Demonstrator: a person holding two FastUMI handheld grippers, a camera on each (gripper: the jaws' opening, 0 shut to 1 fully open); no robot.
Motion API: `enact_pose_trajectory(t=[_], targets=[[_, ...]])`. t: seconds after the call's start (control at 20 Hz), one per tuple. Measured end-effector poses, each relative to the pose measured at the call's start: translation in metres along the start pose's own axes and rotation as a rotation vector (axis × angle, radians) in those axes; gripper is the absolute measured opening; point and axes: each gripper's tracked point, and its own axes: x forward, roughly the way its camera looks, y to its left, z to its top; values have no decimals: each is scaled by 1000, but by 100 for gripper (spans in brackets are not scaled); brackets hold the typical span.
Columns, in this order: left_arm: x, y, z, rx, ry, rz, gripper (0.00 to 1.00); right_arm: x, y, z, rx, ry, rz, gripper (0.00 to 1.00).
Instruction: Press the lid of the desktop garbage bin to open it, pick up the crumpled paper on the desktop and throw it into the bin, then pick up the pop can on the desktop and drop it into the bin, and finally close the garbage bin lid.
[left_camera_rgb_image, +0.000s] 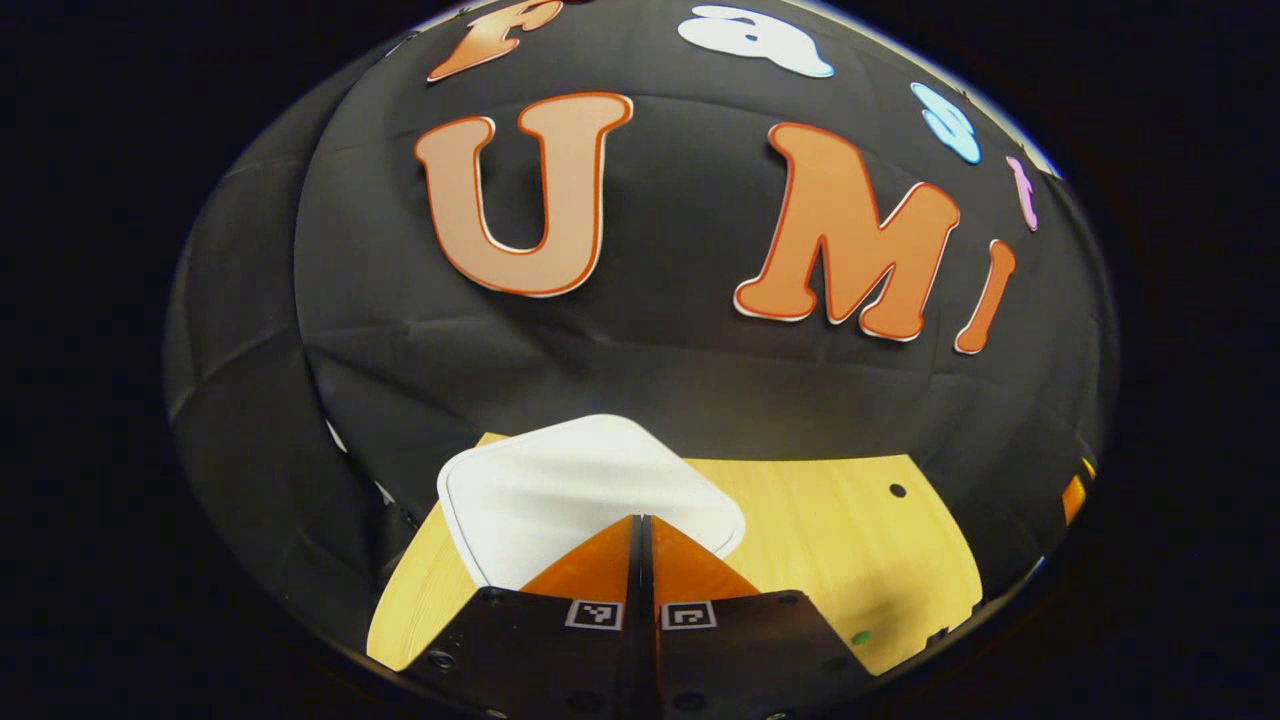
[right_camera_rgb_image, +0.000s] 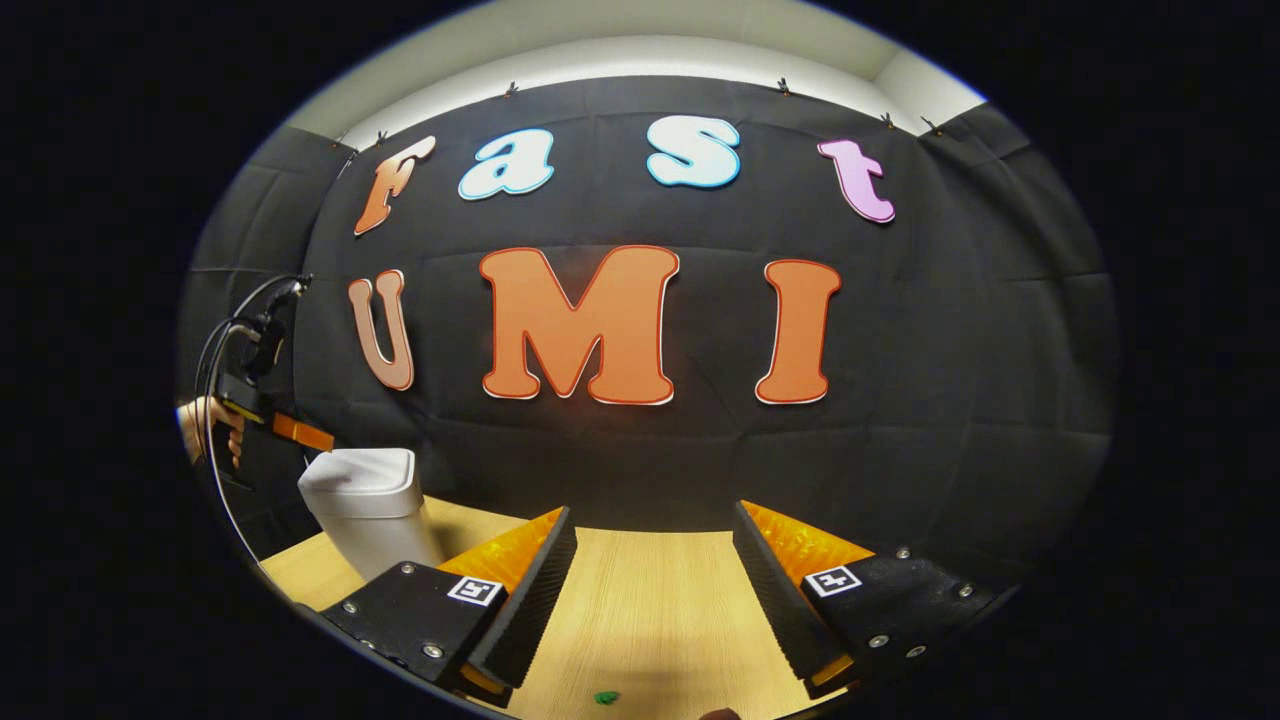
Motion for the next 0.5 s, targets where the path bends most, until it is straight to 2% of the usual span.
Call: enact_pose_trajectory(t=[0.15, 0.2, 0.4, 0.5], targets=[[8, 5, -12, -3, 39, 2, 0, -2, -3, -3, 5, 3, -7, 100], [10, 6, -20, -12, 57, 2, 0, -2, -3, -4, 5, 6, -7, 94], [18, 11, -44, 10, 131, 16, 0, -4, -1, -6, 3, 10, 0, 94], [21, 16, -40, 1, 127, 43, 0, -4, -1, -8, 8, 15, -1, 94]])
